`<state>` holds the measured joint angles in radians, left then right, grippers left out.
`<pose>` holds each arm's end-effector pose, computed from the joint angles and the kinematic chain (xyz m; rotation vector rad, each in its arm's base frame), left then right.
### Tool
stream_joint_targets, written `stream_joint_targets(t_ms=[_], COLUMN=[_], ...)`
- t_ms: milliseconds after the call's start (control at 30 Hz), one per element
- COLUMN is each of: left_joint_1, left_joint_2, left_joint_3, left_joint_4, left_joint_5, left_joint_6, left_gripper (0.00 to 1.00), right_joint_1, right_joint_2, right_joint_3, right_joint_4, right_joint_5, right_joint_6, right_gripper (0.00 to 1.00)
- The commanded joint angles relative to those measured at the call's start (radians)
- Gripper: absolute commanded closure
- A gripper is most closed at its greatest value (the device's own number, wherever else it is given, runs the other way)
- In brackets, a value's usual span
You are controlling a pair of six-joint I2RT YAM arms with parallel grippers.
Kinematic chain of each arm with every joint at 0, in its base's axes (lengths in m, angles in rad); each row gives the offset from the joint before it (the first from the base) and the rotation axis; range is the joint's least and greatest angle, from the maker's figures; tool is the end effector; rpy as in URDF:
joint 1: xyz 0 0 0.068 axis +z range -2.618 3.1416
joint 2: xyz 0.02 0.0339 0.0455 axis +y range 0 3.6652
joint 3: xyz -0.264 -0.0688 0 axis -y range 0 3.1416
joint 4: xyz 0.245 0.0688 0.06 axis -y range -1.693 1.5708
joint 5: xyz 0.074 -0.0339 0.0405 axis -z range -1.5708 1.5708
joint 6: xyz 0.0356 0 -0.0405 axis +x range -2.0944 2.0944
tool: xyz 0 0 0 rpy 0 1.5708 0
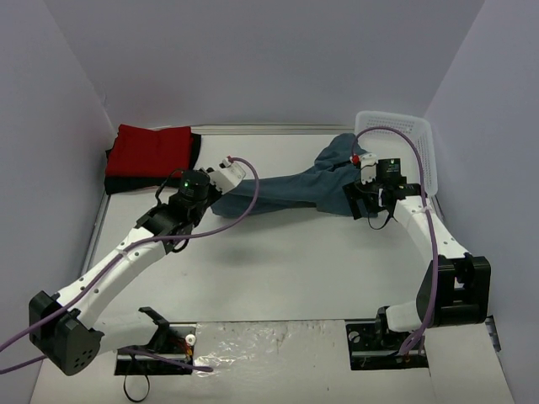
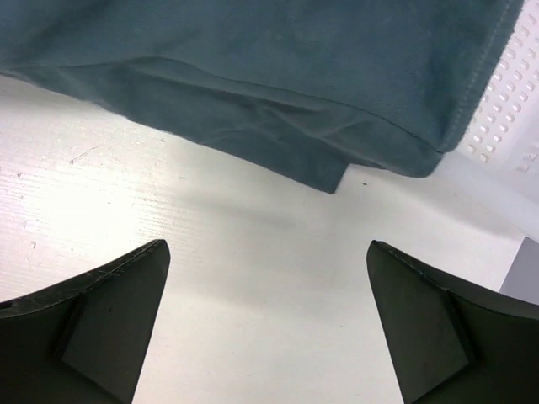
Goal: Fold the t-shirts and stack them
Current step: Move the tshirt to the center of the board
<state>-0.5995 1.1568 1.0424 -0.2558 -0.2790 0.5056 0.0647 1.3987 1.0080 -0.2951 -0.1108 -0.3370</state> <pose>0.2243 -0.1414 0.3477 0.8518 1.7336 0.2079 0.3079 0.0239 0.2665 -0.5070 2.1939 -0.0211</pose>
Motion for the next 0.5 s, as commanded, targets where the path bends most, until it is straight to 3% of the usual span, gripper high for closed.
stream_joint_targets(t_ms=[0,467], left_joint_1=[0.052,0.119], left_joint_2=[-0.031,-0.075], left_joint_3=[0.005,-0.045], left_joint_4=[0.075,0.059], left_joint_5=[-0.152,-0.178], left_joint_6=[-0.055,-0.099], left_gripper=[0.98,0.98], right_joint_1=[-0.006,-0.019], right_joint_2=[-0.018,0.167], right_joint_3=[0.043,0.211], right_joint_4=[0.002,0.010], right_joint_5=[0.019,0.180], right_joint_6=[0.004,-0.022], right_gripper=[0.00,0.00])
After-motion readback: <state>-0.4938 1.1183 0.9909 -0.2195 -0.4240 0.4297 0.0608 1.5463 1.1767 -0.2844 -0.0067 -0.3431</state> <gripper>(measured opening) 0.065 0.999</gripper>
